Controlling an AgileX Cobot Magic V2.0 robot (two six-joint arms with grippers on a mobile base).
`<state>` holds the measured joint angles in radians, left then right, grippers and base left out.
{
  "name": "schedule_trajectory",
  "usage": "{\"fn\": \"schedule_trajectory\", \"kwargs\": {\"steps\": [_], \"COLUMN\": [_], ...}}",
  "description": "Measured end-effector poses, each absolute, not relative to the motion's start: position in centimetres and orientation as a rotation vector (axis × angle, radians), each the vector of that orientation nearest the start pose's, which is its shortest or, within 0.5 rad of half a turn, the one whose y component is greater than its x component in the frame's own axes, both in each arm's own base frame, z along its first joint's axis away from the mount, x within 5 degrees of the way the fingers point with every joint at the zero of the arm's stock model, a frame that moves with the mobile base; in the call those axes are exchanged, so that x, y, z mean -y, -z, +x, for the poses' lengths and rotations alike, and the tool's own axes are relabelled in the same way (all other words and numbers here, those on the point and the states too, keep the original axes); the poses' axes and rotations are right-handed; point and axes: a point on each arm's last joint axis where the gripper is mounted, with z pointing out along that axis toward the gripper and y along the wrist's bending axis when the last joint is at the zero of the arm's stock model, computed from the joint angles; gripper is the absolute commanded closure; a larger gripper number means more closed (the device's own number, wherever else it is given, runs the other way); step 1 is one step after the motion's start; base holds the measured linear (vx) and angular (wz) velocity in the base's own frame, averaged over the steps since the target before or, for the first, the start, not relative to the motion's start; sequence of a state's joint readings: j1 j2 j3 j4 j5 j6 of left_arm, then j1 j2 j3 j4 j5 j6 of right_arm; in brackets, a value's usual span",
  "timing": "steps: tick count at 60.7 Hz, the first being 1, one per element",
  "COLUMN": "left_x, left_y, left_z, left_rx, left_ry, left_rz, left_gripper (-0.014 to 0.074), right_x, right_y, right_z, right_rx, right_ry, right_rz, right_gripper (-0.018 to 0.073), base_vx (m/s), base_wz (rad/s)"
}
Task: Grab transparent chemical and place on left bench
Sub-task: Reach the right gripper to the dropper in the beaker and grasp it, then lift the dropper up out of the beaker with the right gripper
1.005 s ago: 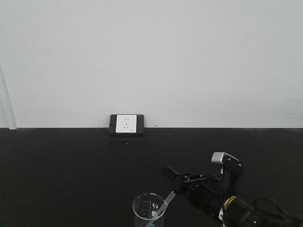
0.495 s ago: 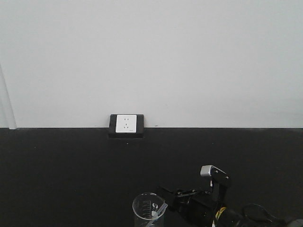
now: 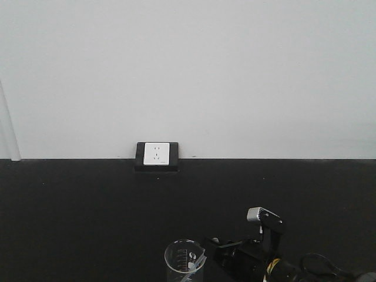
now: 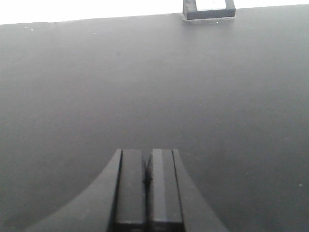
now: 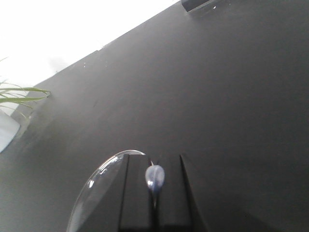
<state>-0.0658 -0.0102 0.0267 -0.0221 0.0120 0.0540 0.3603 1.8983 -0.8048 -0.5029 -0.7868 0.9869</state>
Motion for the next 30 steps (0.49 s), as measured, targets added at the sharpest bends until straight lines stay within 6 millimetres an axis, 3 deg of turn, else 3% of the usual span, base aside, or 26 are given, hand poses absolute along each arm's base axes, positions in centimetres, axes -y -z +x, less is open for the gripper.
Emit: {"fn": "schedule_trajectory", "kwargs": {"steps": [16,30], "left_x": [0.4,0.4], "left_y": [-20.4,-20.4], "left_z": [5.7,5.7], "left_rx": [-1.51,-1.51], "left_ry": [0.027,0.027], "left_rz": [0.074,0.074], "left_gripper": [0.06,0.06], "right_x": [-15.5,-15.0], "right_y": [-15.7,-19.4], "right_z": [32.9,32.3], "right_rx": [-1.936,-1.849], "right_ry": [-0.907,-0.773], "right_rz": [-0.076,-0.208], "right_gripper": [0.0547,0.0547], "base_vx": [0.0,0.0], "base_wz": [0.0,0.0]}}
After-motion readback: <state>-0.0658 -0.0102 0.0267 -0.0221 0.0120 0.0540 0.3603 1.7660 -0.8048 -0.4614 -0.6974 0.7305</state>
